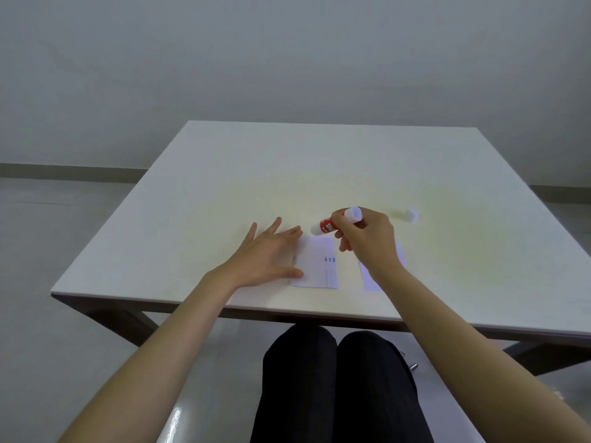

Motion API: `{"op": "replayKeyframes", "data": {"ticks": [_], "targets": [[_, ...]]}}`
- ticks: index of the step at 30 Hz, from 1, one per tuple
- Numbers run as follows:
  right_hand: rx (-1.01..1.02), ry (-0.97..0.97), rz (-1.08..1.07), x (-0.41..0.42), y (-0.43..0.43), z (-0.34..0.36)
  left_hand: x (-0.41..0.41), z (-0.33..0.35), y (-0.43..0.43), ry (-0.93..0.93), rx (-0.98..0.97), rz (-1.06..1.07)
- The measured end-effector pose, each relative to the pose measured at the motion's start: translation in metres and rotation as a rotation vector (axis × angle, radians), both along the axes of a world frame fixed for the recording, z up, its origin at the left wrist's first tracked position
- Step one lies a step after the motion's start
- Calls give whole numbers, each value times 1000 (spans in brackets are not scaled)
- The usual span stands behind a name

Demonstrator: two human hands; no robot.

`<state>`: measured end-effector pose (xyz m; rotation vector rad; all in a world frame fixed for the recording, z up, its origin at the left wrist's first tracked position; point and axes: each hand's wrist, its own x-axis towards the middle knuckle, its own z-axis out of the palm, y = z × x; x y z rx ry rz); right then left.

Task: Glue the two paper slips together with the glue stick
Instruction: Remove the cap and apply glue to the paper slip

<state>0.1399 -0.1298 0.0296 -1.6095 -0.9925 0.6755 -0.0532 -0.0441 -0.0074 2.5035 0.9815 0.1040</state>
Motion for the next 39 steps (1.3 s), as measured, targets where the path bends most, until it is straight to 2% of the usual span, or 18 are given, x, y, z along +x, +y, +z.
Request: {"op": "replayKeyframes", "data": {"ticks": [3,11,15,19,21,27,33,37,39], "targets": [[-19,-162,34,-5,0,-1,0,-5,3,79,42,-11],[22,-445,220,-31,-9,-14,0,-5,7,105,51,-11],[-10,-388,318,-34,-16,-16,0,-3,6,94,26,-15],[-8,-304,126,-9,-6,-11,0,0,5,125,26,-16],[-15,-252,95,-2,-7,-12,1,1,5,126,18,-15],[14,-296,359,-16,-26,-19,0,0,3,112,-5,-9],[-7,-260,137,0,-13,-13,1,0,5,138,7,-16],[-2,-255,333,-14,-29,-16,-1,-3,6,114,2,-21],[-19,-251,358,-14,-29,-13,-2,-3,6,119,4,-27]]}}
